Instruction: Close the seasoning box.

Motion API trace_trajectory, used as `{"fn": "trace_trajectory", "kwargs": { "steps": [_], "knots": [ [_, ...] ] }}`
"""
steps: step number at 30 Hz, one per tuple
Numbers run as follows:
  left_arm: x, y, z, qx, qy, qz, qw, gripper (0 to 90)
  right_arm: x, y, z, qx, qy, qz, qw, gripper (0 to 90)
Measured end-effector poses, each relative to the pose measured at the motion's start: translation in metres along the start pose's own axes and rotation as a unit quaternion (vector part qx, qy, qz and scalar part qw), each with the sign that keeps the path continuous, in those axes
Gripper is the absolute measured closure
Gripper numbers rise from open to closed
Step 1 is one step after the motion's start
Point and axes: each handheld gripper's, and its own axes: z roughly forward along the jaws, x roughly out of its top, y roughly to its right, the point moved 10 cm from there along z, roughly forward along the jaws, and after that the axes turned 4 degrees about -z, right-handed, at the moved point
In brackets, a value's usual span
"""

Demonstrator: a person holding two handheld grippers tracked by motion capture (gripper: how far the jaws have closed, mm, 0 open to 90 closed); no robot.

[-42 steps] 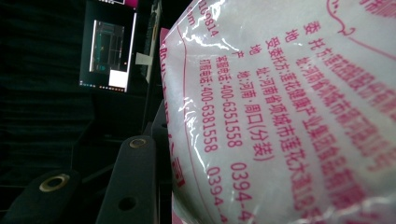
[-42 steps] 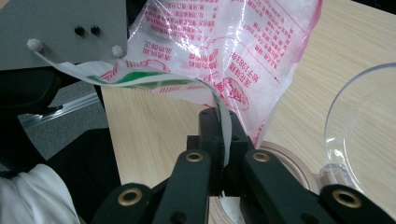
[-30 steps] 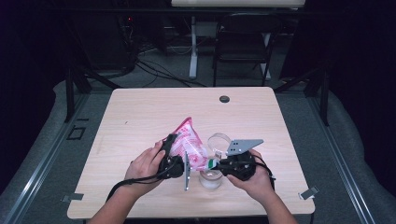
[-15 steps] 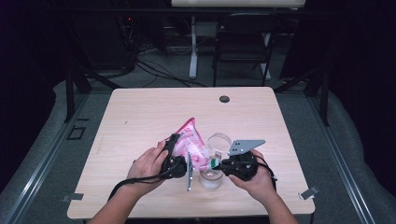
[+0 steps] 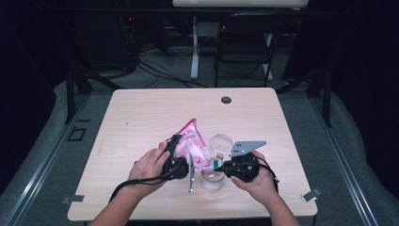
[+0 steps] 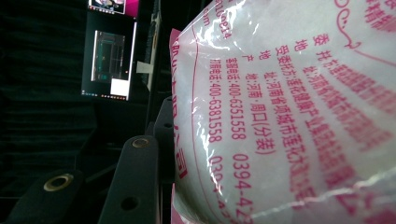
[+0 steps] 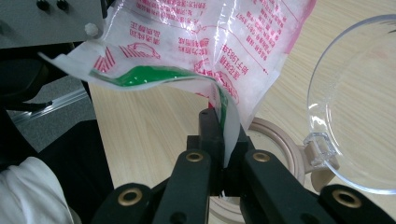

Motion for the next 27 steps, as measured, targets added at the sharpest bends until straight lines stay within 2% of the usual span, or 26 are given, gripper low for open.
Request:
{"fn": "trace_trajectory", "kwargs": {
  "steps": [15,27],
  "knots": [
    [0.0033,-0.0028,-0.0032,0.019,0.009,0.014,0.9997,62.8,-0.0035,0.0008,0.0031,0.003,-0.007,0.002,1.0,90.0],
    [0.0054,-0.0025,-0.005,0.022,0.013,0.02,0.9995,65.7,-0.0064,0.0008,0.0062,0.001,-0.014,0.002,0.9999,90.0]
  ]
}}
